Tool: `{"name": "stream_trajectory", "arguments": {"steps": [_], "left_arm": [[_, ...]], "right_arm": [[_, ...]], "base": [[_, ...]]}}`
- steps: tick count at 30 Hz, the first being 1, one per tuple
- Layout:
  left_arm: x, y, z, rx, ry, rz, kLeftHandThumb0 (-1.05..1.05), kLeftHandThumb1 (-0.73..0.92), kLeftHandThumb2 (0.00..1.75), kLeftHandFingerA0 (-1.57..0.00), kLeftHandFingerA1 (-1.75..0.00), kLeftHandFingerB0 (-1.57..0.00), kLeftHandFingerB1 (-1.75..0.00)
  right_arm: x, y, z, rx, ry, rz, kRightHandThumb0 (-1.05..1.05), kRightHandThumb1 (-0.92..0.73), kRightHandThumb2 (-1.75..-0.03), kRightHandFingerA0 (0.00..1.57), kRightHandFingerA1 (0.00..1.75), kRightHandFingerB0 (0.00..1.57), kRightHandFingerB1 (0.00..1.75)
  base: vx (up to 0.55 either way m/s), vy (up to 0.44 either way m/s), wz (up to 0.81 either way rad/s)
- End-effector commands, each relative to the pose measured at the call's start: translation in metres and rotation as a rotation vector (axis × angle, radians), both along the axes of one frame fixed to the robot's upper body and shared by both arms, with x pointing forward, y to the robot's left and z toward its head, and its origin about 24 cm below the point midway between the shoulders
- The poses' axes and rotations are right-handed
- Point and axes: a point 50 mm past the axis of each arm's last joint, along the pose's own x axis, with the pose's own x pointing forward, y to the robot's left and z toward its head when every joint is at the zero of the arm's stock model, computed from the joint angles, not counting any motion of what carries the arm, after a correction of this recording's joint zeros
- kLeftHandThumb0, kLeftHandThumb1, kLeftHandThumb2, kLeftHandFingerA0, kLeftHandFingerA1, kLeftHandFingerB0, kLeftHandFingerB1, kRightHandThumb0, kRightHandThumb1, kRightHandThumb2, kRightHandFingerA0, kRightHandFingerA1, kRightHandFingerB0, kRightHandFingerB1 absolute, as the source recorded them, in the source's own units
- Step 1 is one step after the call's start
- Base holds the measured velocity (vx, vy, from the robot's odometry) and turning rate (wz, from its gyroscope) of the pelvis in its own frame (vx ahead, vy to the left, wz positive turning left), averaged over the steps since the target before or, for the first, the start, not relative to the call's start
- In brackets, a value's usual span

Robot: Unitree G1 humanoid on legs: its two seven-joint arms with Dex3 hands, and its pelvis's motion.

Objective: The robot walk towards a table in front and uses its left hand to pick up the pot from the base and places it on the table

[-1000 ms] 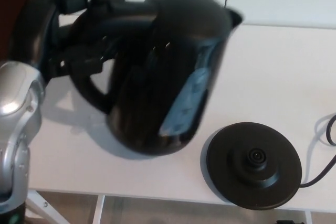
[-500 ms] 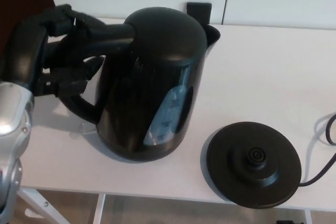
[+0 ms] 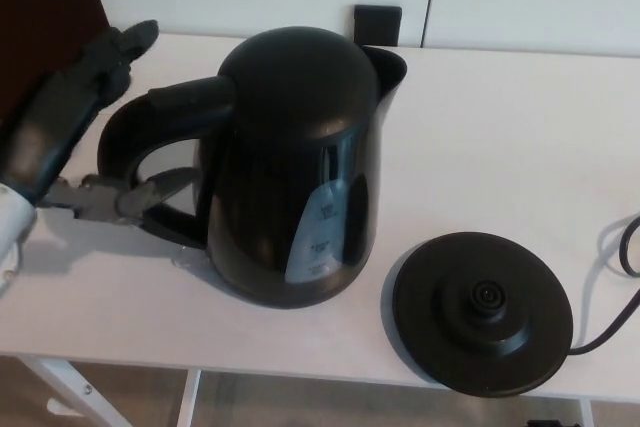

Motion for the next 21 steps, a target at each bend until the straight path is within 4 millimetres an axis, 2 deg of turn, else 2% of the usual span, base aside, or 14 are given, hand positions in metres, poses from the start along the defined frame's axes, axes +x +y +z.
{"name": "stream_trajectory", "arguments": {"steps": [1,10,12,13,14,17,19,20,21], "left_arm": [[-0.006,0.0,0.0,0.191,0.349,-0.432,-0.86,0.55,0.56,0.0,0.0,0.0,0.0],[-0.011,0.008,0.013,0.189,0.378,-0.513,-0.92,0.55,0.57,0.0,0.0,0.0,0.0],[-0.015,0.011,0.026,0.053,0.34,-0.533,-0.85,0.54,0.57,0.0,0.0,0.0,0.0],[-0.019,0.015,0.037,-0.073,0.303,-0.552,-0.85,0.54,0.57,0.0,0.0,0.0,0.0],[-0.022,0.017,0.043,-0.1,0.283,-0.547,-0.9,0.55,0.58,0.0,0.0,0.0,0.0],[-0.03,0.041,0.08,-0.156,0.193,-0.519,-0.95,0.6,0.6,0.0,0.0,0.0,0.0],[-0.032,0.052,0.087,-0.187,0.172,-0.506,-0.94,0.58,0.59,0.0,0.0,0.0,0.0],[-0.037,0.082,0.097,-0.267,0.143,-0.456,-0.92,0.56,0.58,0.0,0.0,0.0,0.0],[-0.041,0.094,0.1,-0.289,0.128,-0.437,-0.92,0.56,0.57,0.0,0.0,0.0,0.0]], "right_arm": [[0.0,-0.016,0.004,-0.02,0.002,-0.019,-0.42,-0.65,-0.61,0.82,0.44,0.7,0.41],[-0.001,-0.016,0.004,-0.008,0.011,-0.012,-0.4,-0.69,-0.62,0.81,0.44,0.71,0.41],[-0.003,-0.016,0.003,-0.006,0.019,-0.014,-0.4,-0.68,-0.62,0.81,0.44,0.71,0.41],[-0.006,-0.016,0.002,-0.008,0.026,-0.013,-0.4,-0.68,-0.62,0.81,0.44,0.71,0.41],[-0.008,-0.017,0.001,-0.009,0.028,-0.012,-0.39,-0.68,-0.62,0.81,0.44,0.71,0.41],[-0.011,-0.019,0.0,-0.008,0.035,-0.026,-0.39,-0.65,-0.61,0.81,0.44,0.7,0.41],[-0.01,-0.02,0.001,-0.017,0.037,-0.024,-0.39,-0.65,-0.61,0.81,0.44,0.71,0.41],[-0.012,-0.022,0.0,-0.033,0.043,-0.015,-0.44,-0.65,-0.61,0.83,0.44,0.71,0.41],[-0.013,-0.022,0.0,-0.033,0.046,-0.016,-0.44,-0.64,-0.61,0.83,0.45,0.71,0.41]], "base": [[0.0,0.0,0.0],[0.0,0.0,0.0],[0.0,0.0,0.0],[0.0,0.0,0.0],[0.0,0.0,0.0],[0.0,0.0,0.0],[0.0,0.0,0.0],[0.0,0.0,0.0],[0.0,0.0,0.0]]}}
